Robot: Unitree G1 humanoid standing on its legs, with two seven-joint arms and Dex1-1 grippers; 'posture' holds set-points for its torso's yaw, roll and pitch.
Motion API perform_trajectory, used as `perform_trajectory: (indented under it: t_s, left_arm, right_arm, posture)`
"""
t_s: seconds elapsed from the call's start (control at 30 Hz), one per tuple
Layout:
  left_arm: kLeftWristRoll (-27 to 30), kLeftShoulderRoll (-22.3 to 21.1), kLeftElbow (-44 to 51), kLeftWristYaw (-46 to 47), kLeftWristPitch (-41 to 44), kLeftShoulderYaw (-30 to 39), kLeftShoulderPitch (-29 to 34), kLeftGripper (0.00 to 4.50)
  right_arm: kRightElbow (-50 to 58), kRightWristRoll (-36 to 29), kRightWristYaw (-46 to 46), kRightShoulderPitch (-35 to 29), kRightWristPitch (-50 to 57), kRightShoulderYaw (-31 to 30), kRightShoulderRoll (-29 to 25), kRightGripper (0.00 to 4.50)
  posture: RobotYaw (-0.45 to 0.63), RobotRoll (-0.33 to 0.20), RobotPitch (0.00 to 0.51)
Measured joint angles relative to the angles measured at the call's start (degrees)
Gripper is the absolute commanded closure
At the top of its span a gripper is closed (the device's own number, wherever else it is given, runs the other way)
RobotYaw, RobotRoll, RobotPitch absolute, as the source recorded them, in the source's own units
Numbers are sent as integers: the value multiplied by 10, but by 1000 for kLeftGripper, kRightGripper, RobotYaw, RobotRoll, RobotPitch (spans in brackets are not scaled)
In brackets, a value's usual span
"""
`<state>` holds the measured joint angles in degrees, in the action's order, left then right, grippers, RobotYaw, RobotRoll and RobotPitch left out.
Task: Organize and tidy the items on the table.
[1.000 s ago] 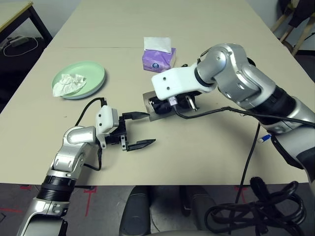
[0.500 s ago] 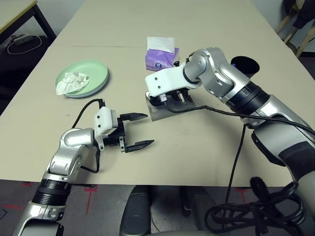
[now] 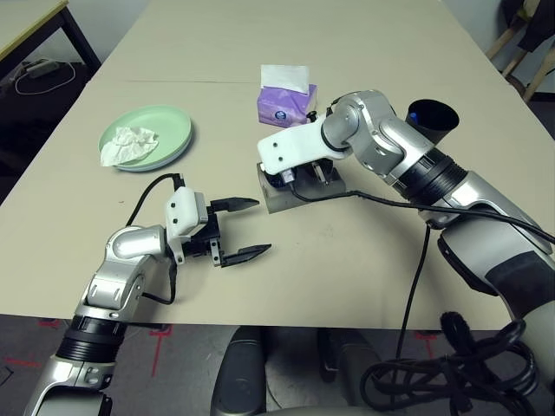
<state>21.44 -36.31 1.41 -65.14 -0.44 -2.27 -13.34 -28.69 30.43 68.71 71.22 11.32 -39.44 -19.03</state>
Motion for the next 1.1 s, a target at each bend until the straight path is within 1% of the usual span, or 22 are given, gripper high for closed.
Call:
perform_trajectory:
  t_s: [0.37, 0.97, 1.03, 1.1]
  left_arm:
    - [0, 0, 0, 2, 4, 0, -1, 0]
    - [-3, 0, -6, 2, -2, 0, -17, 0]
    - [-4, 0, -13, 2, -4, 0, -19, 0]
    - [-5, 0, -21, 2, -6, 0, -19, 0]
  right_arm:
    - [58, 11, 0, -45, 35, 0, 1, 4143]
    - [59, 15, 5, -45, 27, 0, -7, 4143]
    - [59, 16, 8, -44, 24, 0, -8, 3414]
    - [59, 17, 11, -42, 24, 0, -9, 2786]
  posture:
    - [210, 0, 165]
    - [194, 0, 146]
    - [188, 0, 141]
    - [184, 0, 139]
